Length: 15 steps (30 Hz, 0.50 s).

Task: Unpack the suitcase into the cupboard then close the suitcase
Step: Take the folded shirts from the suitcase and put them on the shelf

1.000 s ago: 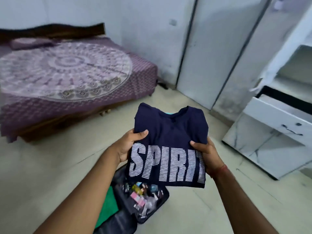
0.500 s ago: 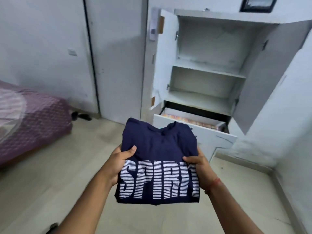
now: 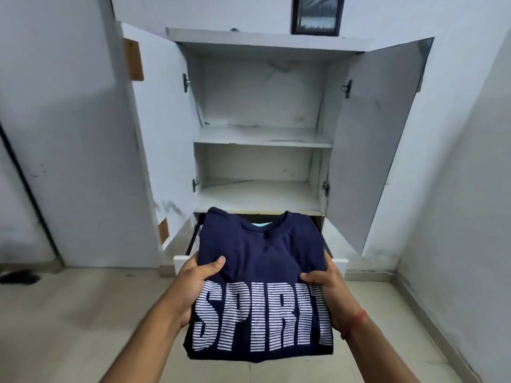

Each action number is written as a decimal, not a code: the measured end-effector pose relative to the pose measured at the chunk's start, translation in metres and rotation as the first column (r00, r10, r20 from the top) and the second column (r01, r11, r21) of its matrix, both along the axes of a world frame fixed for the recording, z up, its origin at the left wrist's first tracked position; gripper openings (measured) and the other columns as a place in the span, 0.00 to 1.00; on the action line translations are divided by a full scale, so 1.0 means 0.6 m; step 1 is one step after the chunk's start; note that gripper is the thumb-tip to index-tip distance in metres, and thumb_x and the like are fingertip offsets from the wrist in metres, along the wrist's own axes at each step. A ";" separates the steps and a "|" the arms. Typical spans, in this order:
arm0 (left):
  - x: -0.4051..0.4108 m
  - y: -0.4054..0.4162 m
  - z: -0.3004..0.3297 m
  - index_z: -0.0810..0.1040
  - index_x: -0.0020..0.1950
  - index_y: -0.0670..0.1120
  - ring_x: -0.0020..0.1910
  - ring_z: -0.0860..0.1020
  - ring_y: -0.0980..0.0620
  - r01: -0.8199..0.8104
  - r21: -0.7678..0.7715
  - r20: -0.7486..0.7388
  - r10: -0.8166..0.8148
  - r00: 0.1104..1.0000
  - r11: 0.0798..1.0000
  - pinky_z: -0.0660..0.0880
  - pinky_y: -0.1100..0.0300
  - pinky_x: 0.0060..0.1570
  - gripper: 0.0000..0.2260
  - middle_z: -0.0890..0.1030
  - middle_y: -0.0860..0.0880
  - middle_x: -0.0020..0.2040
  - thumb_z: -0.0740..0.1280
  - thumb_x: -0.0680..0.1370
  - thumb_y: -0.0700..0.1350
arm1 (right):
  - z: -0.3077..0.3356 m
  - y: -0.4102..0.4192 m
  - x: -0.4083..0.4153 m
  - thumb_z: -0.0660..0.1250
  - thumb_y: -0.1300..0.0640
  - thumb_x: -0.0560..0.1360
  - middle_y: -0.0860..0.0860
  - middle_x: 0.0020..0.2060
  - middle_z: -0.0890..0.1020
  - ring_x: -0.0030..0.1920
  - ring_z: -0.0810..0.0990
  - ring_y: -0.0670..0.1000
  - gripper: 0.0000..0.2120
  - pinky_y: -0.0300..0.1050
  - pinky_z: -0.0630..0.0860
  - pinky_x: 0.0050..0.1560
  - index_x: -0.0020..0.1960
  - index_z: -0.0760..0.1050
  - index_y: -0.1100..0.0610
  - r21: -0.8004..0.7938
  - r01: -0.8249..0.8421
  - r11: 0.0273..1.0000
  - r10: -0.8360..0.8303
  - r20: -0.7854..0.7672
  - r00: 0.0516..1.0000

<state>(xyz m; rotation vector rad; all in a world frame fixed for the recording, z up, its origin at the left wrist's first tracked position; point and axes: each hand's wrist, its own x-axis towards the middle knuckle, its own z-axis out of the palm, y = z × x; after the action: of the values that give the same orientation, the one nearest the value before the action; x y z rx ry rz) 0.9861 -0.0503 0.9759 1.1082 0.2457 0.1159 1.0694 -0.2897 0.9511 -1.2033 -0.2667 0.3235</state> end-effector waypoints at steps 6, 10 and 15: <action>0.218 0.043 0.072 0.76 0.62 0.40 0.52 0.82 0.37 0.092 0.103 0.044 -0.097 0.994 0.990 0.79 0.46 0.50 0.13 0.83 0.38 0.55 0.65 0.77 0.36 | 0.055 0.033 0.181 0.67 0.69 0.60 0.58 0.56 0.82 0.54 0.82 0.64 0.35 0.62 0.78 0.54 0.66 0.71 0.53 0.000 0.129 0.992 -0.129 0.035 0.991; 0.352 0.052 0.098 0.75 0.62 0.40 0.50 0.83 0.40 0.106 0.143 0.068 -0.116 0.991 0.984 0.81 0.51 0.43 0.13 0.83 0.39 0.55 0.65 0.77 0.36 | 0.082 0.040 0.307 0.66 0.70 0.60 0.59 0.57 0.81 0.55 0.81 0.65 0.35 0.64 0.77 0.57 0.67 0.71 0.54 0.026 0.163 0.986 -0.164 0.053 0.985; 0.503 0.043 0.105 0.75 0.63 0.37 0.48 0.84 0.42 0.082 0.166 0.121 -0.103 0.987 0.983 0.81 0.53 0.39 0.13 0.84 0.40 0.53 0.65 0.78 0.35 | 0.095 0.037 0.473 0.67 0.69 0.59 0.62 0.58 0.80 0.56 0.80 0.66 0.36 0.69 0.74 0.58 0.67 0.71 0.56 0.025 0.187 0.982 -0.189 0.096 0.977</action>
<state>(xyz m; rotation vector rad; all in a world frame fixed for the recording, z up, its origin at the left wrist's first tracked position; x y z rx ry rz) 1.2882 -0.0243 1.0387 1.2650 0.0693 0.1254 1.3534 -0.2675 1.0081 -1.2201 -0.2378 0.0972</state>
